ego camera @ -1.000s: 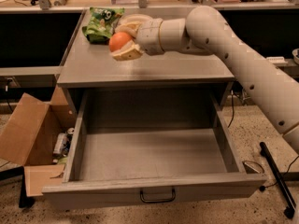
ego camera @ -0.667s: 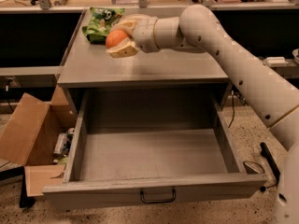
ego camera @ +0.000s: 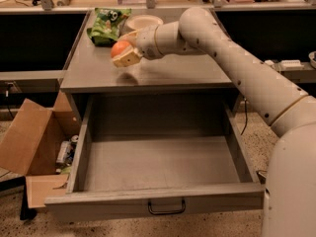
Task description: Pick orange from top drawer and place on counter
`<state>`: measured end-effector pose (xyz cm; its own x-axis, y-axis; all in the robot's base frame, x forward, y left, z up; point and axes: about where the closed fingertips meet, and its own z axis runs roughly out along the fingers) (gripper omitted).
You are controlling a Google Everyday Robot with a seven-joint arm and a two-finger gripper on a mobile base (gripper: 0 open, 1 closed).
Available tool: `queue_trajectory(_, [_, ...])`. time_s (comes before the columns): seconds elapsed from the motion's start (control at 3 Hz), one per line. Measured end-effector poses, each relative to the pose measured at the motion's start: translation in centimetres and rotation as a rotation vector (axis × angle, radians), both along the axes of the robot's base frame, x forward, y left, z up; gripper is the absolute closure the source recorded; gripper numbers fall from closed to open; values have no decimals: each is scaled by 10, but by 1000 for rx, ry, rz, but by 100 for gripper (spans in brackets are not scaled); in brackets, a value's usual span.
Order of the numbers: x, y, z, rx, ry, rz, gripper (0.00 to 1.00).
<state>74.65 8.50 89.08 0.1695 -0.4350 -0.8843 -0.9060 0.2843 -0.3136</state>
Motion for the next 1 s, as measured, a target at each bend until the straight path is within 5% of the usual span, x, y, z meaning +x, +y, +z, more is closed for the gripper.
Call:
queue_trajectory(0.33, [8,-2,-15,4,60,-23,100])
queue_trajectory(1.0, [16,-15,-24,35,95,-72,100])
